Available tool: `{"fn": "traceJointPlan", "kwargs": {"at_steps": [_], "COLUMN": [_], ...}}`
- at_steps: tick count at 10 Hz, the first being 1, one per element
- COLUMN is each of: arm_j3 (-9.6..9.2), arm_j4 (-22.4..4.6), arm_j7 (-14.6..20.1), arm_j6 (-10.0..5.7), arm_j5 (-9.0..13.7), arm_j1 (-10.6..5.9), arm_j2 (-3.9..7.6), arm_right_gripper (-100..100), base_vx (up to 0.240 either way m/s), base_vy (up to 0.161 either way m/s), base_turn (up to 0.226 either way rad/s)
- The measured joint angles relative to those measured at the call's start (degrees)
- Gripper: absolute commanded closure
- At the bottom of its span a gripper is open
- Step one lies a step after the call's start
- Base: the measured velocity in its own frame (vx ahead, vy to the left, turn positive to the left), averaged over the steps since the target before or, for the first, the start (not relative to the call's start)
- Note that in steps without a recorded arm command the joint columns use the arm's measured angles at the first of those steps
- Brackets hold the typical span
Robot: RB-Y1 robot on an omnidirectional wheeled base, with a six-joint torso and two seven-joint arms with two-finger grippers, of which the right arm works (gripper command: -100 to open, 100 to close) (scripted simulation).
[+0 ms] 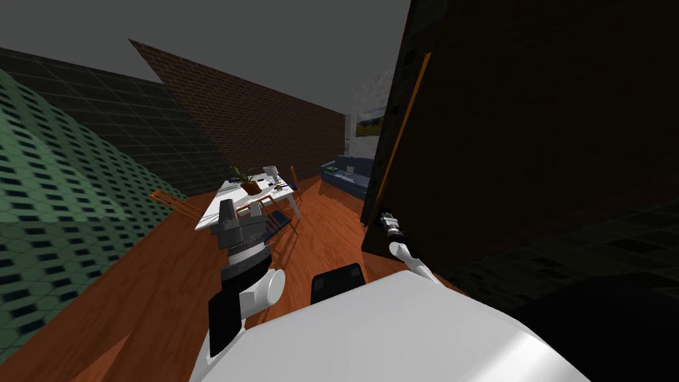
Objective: Pull the door open
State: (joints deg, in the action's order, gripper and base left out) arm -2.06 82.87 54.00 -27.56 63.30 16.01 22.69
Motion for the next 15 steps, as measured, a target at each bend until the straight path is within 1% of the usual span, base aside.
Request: {"fn": "traceJointPlan", "kwargs": {"at_steps": [2,3,4,8,14,15], "arm_j3": [-1.53,-2.15,-2.45,-3.58,-6.19,-6.57], "arm_j4": [0.5,1.1,1.0,1.5,2.1,2.2], "arm_j7": [0.7,0.8,0.8,2.0,4.8,5.2], "arm_j6": [-0.27,-0.27,-0.08,-0.54,-1.47,-1.6], "arm_j5": [-0.7,-1.0,-1.0,-1.3,-2.2,-2.3], "arm_j1": [-0.05,0.15,0.27,0.74,1.43,1.58], "arm_j2": [0.46,0.54,0.43,1.69,4.38,4.79], "arm_right_gripper": [100,100,100,100,100,100], "base_vx": [-0.239,-0.095,-0.118,-0.185,-0.203,-0.082], "base_vy": [-0.026,0.001,0.03,-0.032,-0.021,0.004], "base_turn": [0.071,0.029,0.098,0.104,0.105,0.027]}}
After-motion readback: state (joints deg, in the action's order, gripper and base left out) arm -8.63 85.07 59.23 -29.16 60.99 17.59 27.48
